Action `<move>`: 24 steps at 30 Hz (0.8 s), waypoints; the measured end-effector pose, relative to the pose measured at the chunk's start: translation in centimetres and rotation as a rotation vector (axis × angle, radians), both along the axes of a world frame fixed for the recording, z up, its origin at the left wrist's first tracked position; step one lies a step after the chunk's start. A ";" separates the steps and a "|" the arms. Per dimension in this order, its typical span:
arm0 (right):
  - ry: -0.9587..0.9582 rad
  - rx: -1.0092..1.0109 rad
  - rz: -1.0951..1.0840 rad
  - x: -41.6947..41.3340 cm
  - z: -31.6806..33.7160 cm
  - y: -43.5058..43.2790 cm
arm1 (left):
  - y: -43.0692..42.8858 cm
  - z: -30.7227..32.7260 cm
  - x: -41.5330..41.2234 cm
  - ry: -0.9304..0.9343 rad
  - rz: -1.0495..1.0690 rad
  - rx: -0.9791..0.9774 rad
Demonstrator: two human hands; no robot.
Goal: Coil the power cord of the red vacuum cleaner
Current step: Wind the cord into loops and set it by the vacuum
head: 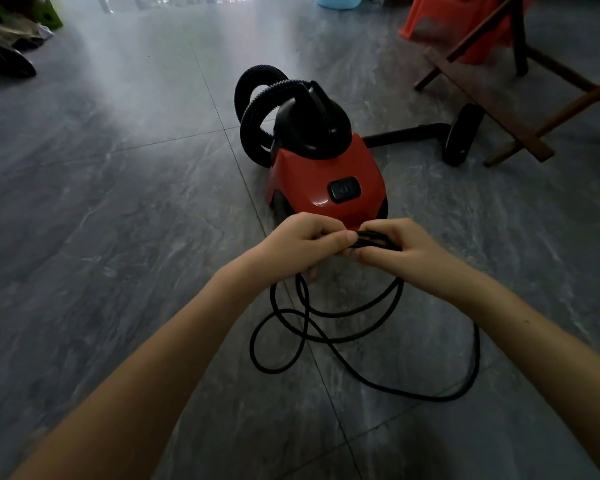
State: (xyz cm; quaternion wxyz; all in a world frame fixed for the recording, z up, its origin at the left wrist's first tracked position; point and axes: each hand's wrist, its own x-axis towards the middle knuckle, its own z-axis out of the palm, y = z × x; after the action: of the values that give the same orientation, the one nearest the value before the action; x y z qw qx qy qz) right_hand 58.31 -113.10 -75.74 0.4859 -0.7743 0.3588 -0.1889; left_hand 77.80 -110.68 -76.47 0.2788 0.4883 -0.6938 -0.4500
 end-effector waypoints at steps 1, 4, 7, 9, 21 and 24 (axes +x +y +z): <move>-0.020 -0.005 -0.019 0.0 0.0 0.0 | 0.0 -0.2 0.2 0.048 0.010 0.012; -0.092 0.007 -0.100 -0.1 -0.2 0.4 | -0.1 -0.7 1.1 0.111 0.006 0.054; -0.204 0.061 -0.188 -0.5 -0.7 0.6 | -0.1 -1.9 2.3 0.064 0.004 0.121; -0.249 0.086 -0.244 -0.9 -1.1 0.5 | 0.2 -2.8 2.6 0.044 0.036 0.109; -0.516 0.252 -0.414 -1.2 -1.8 0.0 | 0.3 -2.5 2.2 0.644 0.174 0.342; -0.541 0.262 -0.395 -1.1 -1.6 0.0 | 0.2 -2.8 2.7 0.800 0.056 0.544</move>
State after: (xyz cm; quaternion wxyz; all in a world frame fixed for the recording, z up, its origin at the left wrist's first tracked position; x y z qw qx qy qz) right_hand 57.20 -113.06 -77.38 0.6124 -0.5431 0.3813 -0.4297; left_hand 80.53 -110.53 -79.24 0.3980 0.3506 -0.3759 -0.7599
